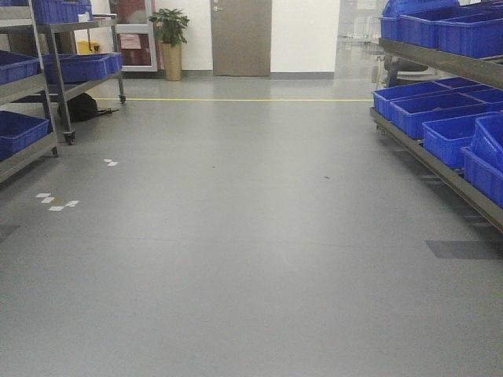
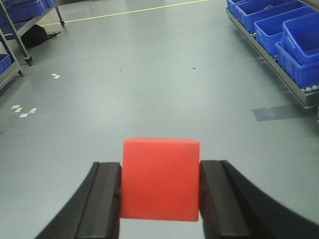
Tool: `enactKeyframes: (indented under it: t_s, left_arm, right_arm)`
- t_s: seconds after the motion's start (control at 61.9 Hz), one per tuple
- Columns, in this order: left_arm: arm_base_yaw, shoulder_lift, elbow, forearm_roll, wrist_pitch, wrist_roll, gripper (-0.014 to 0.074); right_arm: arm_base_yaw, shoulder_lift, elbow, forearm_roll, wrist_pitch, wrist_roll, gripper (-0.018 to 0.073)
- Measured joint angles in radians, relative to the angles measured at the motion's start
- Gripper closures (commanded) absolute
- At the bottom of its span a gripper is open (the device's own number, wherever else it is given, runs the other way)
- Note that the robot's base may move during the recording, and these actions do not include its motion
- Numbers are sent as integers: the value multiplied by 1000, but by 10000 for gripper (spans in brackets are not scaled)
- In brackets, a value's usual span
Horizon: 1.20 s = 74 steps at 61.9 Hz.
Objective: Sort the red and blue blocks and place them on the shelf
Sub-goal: 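Drive the base forward along the aisle carrying both cubes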
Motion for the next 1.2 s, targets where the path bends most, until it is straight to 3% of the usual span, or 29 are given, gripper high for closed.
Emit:
enactKeyframes:
  t_s: [1.196]
  left_arm:
    - [0, 0, 0, 0, 0, 0, 470]
  right_arm:
    - [0, 0, 0, 0, 0, 0, 501]
